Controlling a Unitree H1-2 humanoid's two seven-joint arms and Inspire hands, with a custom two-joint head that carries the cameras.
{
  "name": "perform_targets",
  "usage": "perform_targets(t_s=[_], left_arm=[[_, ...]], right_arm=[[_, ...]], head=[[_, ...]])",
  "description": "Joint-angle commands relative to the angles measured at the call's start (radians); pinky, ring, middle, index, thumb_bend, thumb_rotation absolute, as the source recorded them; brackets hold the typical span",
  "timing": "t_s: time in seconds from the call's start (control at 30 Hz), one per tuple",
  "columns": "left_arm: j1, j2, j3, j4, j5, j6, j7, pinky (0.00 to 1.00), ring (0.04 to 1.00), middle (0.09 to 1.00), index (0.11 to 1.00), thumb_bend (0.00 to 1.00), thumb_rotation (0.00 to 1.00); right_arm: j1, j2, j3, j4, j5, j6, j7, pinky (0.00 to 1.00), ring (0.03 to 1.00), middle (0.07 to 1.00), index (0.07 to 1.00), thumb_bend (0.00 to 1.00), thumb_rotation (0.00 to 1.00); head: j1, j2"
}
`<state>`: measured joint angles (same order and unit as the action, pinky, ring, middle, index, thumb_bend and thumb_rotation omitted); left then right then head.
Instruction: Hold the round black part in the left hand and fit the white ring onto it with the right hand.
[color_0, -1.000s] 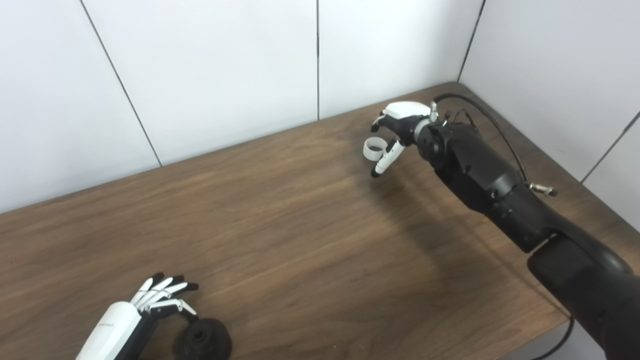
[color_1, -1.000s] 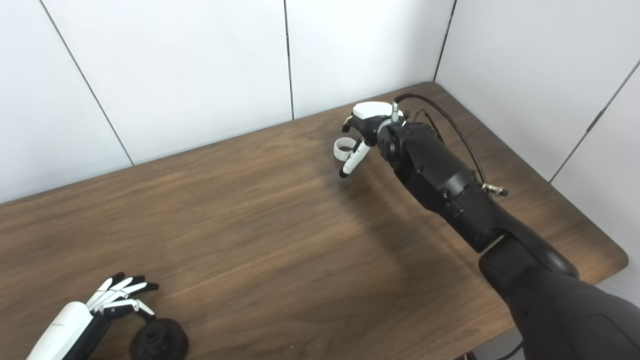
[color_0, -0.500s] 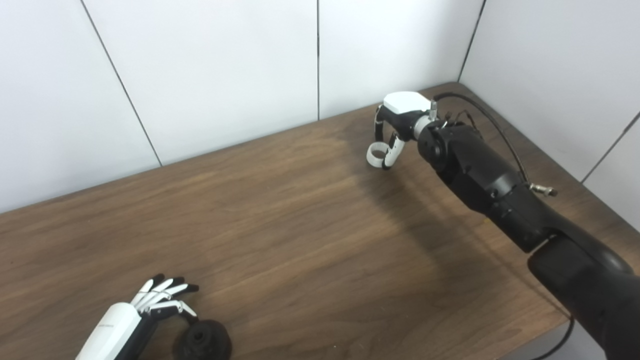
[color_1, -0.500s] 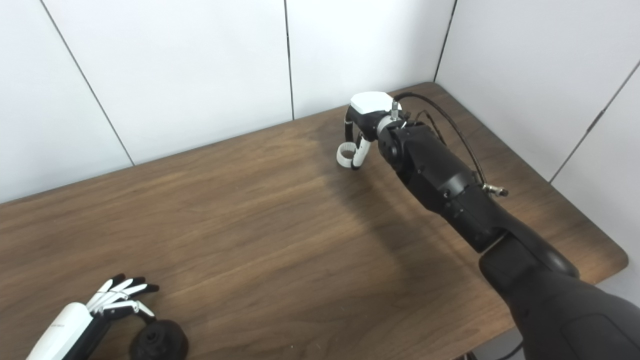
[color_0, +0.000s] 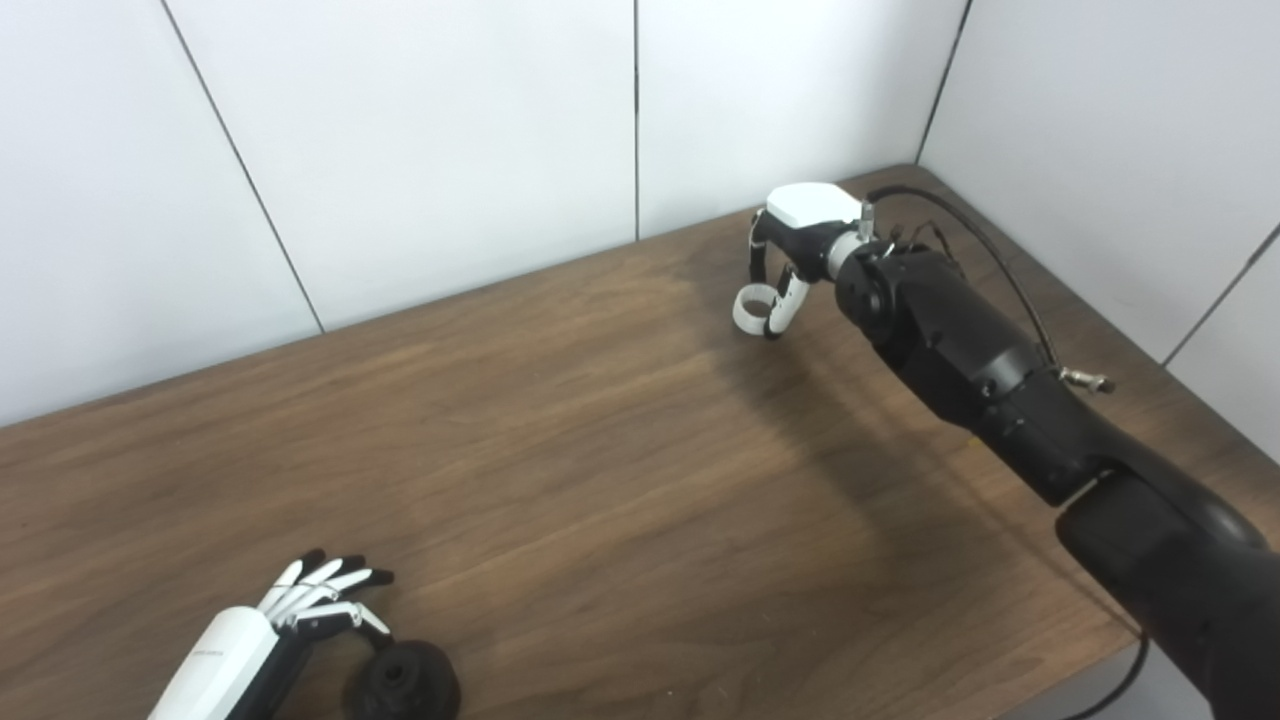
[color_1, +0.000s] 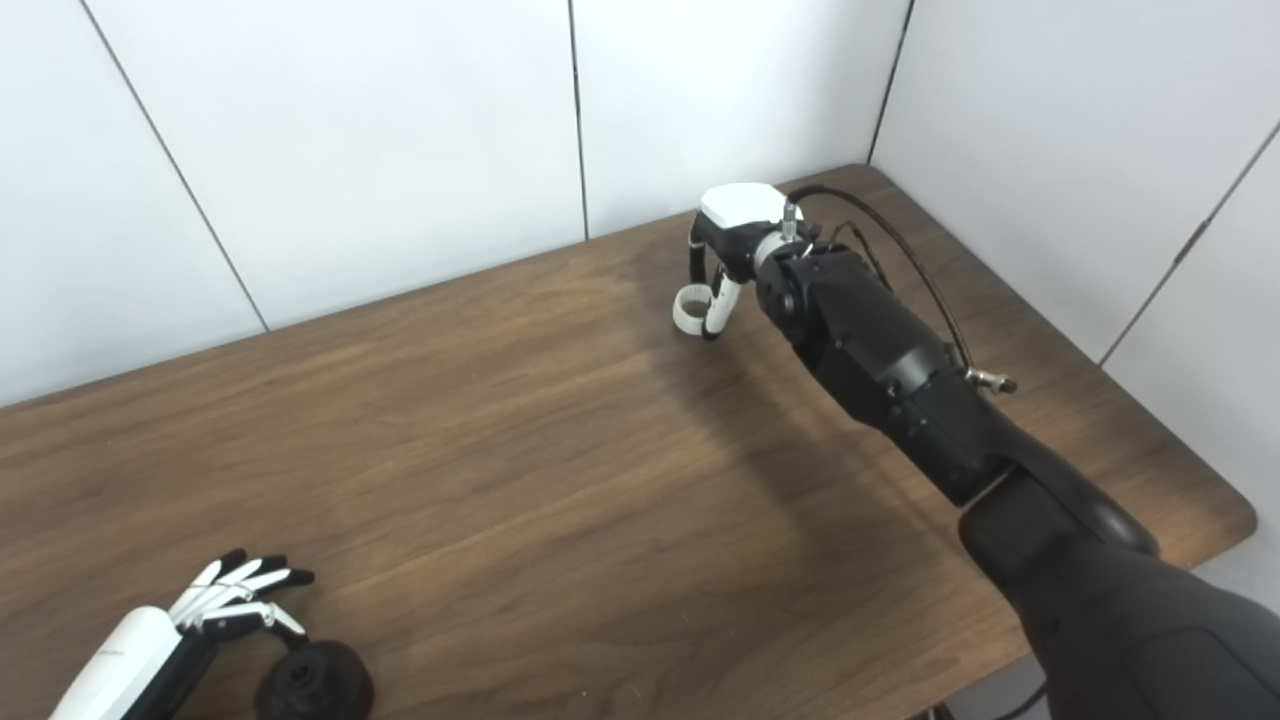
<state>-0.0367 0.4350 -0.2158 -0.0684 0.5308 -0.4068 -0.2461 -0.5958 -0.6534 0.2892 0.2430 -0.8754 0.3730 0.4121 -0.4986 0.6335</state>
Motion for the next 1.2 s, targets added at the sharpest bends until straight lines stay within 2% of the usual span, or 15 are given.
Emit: perform_targets(t_s=[0.0, 0.23, 0.43, 0.63, 0.83, 0.93, 1.17], left_arm=[[-0.036, 0.005, 0.009, 0.004, -0.004, -0.014, 0.02, 1.0, 0.913, 0.844, 0.476, 0.52, 0.05], [-0.068, -0.021, -0.004, 0.04, 0.026, -0.018, 0.033, 1.0, 0.911, 0.844, 0.476, 0.52, 0.05], [-0.094, -0.045, -0.021, 0.055, 0.054, 0.004, 0.029, 1.0, 0.919, 0.852, 0.477, 0.52, 0.05], [-0.123, -0.08, -0.042, 0.089, 0.088, 0.011, 0.047, 1.0, 0.911, 0.85, 0.477, 0.52, 0.05], [-0.162, -0.126, -0.075, 0.128, 0.126, 0.034, 0.068, 1.0, 0.904, 0.847, 0.478, 0.52, 0.05], [-0.184, -0.147, -0.096, 0.137, 0.149, 0.066, 0.063, 1.0, 0.907, 0.853, 0.478, 0.52, 0.05], [-0.224, -0.187, -0.136, 0.175, 0.173, 0.121, 0.069, 1.0, 0.908, 0.852, 0.478, 0.52, 0.05]], right_arm=[[-0.033, -0.029, -0.016, -0.042, 0.005, -0.024, -0.024, 0.86, 0.983, 0.915, 0.484, 0.51, 0.13], [-0.027, -0.029, -0.029, -0.076, 0.025, -0.053, -0.04, 0.86, 0.981, 0.912, 0.483, 0.51, 0.13], [-0.011, -0.037, -0.042, -0.13, 0.042, -0.083, -0.039, 0.84, 0.979, 0.914, 0.482, 0.51, 0.13], [0.005, -0.041, -0.067, -0.178, 0.063, -0.126, -0.048, 0.82, 0.972, 0.911, 0.482, 0.51, 0.13], [0.011, -0.026, -0.083, -0.279, 0.091, -0.139, -0.02, 0.84, 0.979, 0.919, 0.483, 0.51, 0.13], [0.016, -0.017, -0.089, -0.324, 0.122, -0.155, -0.013, 0.86, 0.988, 0.923, 0.483, 0.51, 0.13], [0.03, 0.033, -0.067, -0.416, 0.16, -0.2, -0.004, 0.86, 0.978, 0.919, 0.483, 0.51, 0.14]], head=[[0.003, 0.001], [0.029, 0.004], [0.055, 0.007], [0.11, 0.026], [0.229, 0.067], [0.277, 0.084], [0.353, 0.108]])
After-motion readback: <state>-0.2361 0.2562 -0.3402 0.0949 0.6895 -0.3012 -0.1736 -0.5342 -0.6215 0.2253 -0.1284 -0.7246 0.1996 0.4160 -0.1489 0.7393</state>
